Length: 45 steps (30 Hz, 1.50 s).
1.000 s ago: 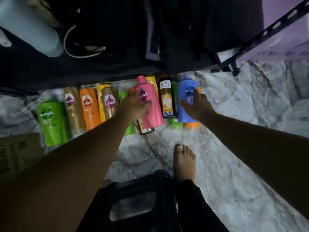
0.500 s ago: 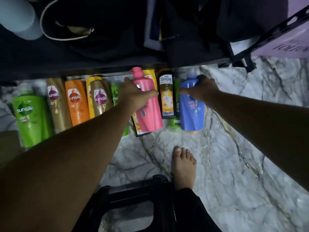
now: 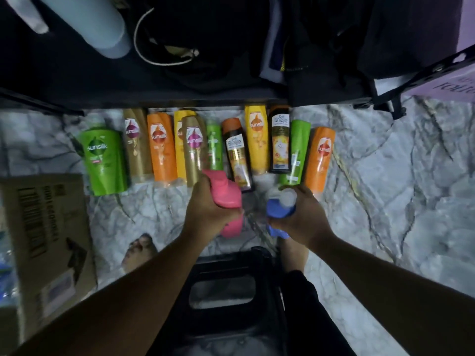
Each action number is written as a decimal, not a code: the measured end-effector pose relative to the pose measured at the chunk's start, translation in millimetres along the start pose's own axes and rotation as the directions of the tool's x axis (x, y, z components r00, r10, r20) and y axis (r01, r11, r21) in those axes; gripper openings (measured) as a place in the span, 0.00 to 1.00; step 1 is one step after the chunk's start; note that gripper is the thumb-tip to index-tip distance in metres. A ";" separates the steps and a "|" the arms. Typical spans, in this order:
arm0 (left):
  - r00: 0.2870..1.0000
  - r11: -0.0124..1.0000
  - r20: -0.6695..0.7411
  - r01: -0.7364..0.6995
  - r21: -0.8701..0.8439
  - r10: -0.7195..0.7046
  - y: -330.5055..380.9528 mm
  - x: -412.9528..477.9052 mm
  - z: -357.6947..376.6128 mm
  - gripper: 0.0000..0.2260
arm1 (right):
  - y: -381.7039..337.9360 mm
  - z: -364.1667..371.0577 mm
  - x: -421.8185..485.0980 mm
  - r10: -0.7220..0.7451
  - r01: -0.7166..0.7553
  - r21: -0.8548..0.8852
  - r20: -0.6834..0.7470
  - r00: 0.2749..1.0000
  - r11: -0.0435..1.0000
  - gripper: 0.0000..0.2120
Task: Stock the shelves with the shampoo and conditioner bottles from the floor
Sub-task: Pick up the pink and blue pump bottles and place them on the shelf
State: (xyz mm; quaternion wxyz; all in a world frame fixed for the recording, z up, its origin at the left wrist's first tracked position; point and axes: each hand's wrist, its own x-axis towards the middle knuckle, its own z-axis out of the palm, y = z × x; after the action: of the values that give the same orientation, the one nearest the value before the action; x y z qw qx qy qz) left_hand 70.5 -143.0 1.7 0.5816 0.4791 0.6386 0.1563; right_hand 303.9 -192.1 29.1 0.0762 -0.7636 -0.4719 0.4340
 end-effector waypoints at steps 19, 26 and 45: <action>0.980 0.946 0.154 -0.163 0.280 0.124 -81.3 -41.1 -68.9 0.41 | -52.2 62.3 -33.0 -0.171 0.312 -0.304 0.412 0.895 0.900 0.36; 0.906 0.898 0.401 -0.282 0.338 0.133 -79.6 -7.4 -96.5 0.41 | -51.9 61.2 -4.4 -0.236 0.505 -0.441 0.534 0.812 0.742 0.37; 0.925 0.952 0.372 -0.181 0.247 0.080 -51.9 -30.1 -99.9 0.35 | -56.8 56.2 -24.2 -0.251 0.394 -0.328 0.402 0.881 0.859 0.31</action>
State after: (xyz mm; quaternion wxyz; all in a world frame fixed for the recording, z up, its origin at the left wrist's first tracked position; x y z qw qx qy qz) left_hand -45.1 -156.7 7.7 0.6035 0.6178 0.5039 0.0144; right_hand 221.1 -196.7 38.9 -0.0928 -0.5833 -0.6793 0.4356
